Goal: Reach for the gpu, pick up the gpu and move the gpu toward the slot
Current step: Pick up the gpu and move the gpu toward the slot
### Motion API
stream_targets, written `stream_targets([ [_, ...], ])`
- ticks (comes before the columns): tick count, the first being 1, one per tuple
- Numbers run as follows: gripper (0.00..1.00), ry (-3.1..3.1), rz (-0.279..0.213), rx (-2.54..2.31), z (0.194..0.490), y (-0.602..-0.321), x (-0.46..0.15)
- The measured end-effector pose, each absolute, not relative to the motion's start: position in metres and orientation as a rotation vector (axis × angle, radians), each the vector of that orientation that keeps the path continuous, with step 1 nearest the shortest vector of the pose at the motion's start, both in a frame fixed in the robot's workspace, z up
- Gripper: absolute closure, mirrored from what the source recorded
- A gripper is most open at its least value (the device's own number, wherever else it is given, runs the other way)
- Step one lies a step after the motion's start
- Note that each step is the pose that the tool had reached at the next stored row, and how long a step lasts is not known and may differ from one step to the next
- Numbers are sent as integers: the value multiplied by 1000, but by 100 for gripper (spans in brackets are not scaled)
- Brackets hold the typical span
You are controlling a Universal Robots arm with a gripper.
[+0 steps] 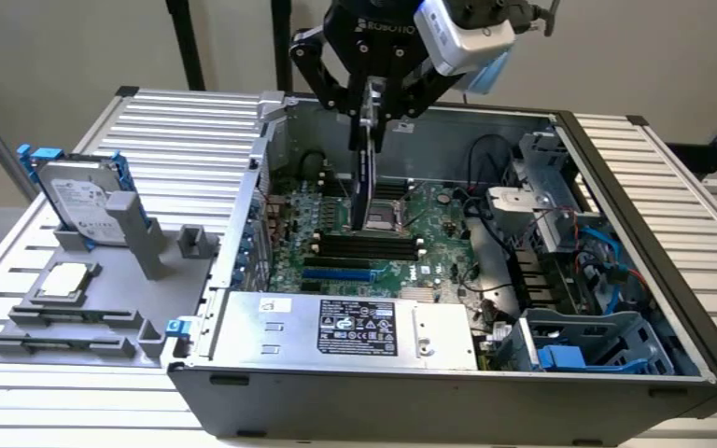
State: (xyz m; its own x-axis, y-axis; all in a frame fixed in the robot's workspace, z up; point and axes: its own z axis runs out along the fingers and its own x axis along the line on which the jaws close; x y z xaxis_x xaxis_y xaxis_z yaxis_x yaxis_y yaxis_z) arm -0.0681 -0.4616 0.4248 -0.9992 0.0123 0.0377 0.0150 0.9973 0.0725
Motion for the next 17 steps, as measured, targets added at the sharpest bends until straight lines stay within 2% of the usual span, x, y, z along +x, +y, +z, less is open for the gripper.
stream_targets([
  [17, 74, -3080, -109, -22, 408, -445, -19],
])
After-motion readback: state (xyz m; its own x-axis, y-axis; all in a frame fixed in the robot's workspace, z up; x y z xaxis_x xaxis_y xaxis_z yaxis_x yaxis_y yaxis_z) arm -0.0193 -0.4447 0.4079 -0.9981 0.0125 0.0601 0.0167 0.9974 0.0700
